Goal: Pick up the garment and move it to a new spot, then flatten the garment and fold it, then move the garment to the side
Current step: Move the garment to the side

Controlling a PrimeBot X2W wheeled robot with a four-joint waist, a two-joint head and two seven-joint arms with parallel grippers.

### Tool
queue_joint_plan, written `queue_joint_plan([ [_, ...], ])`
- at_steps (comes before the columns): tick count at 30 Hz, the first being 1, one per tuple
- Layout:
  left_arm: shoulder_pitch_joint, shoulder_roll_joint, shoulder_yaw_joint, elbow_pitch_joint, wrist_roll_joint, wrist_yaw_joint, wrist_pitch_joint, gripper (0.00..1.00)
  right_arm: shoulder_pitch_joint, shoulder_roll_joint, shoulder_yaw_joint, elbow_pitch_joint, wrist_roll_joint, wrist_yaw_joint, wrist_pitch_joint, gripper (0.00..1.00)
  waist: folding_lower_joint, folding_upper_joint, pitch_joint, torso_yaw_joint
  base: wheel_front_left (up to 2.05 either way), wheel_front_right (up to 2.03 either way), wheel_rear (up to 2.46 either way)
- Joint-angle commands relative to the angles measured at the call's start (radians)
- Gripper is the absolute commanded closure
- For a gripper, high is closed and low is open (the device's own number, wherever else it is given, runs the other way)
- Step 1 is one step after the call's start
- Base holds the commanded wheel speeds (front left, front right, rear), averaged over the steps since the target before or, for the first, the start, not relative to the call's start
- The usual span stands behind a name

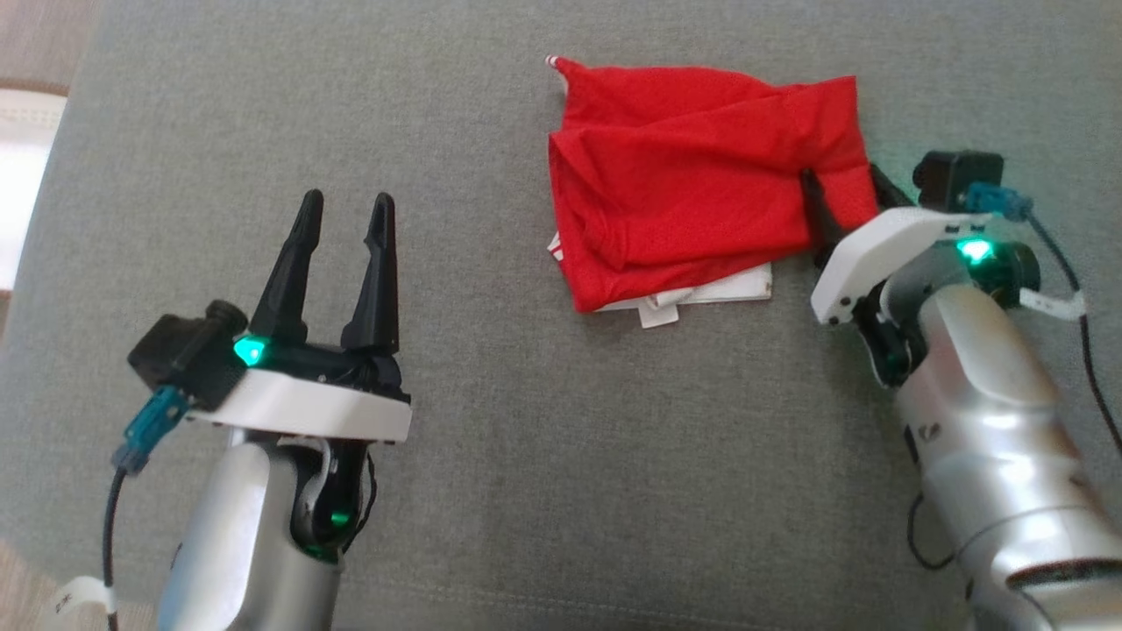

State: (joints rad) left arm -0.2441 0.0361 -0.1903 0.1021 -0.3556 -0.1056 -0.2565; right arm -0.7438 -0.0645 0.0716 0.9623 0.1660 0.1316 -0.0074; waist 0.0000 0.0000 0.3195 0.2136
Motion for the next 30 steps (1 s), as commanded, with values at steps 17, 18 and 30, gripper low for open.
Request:
queue_joint_plan([
  [17, -0.028, 0.014, 0.038, -0.017, 0.004, -0.002, -0.005, 0.00, -0.125, -0.039, 0.187, 0.105, -0.126, -0.001, -0.117, 1.00, 0.0000, 0.0000, -0.041, -0.075, 0.00, 0.00, 0.00],
  [18, -0.026, 0.014, 0.039, -0.018, 0.006, -0.003, -0.005, 0.00, -0.129, -0.051, 0.201, 0.100, -0.138, -0.001, -0.131, 1.00, 0.0000, 0.0000, -0.049, -0.089, 0.00, 0.00, 0.00],
  [30, 0.000, 0.014, 0.046, -0.017, 0.033, -0.012, -0.005, 0.00, -0.165, -0.273, 0.377, -0.001, -0.156, -0.001, -0.163, 1.00, 0.0000, 0.0000, -0.092, -0.234, 0.00, 0.00, 0.00],
])
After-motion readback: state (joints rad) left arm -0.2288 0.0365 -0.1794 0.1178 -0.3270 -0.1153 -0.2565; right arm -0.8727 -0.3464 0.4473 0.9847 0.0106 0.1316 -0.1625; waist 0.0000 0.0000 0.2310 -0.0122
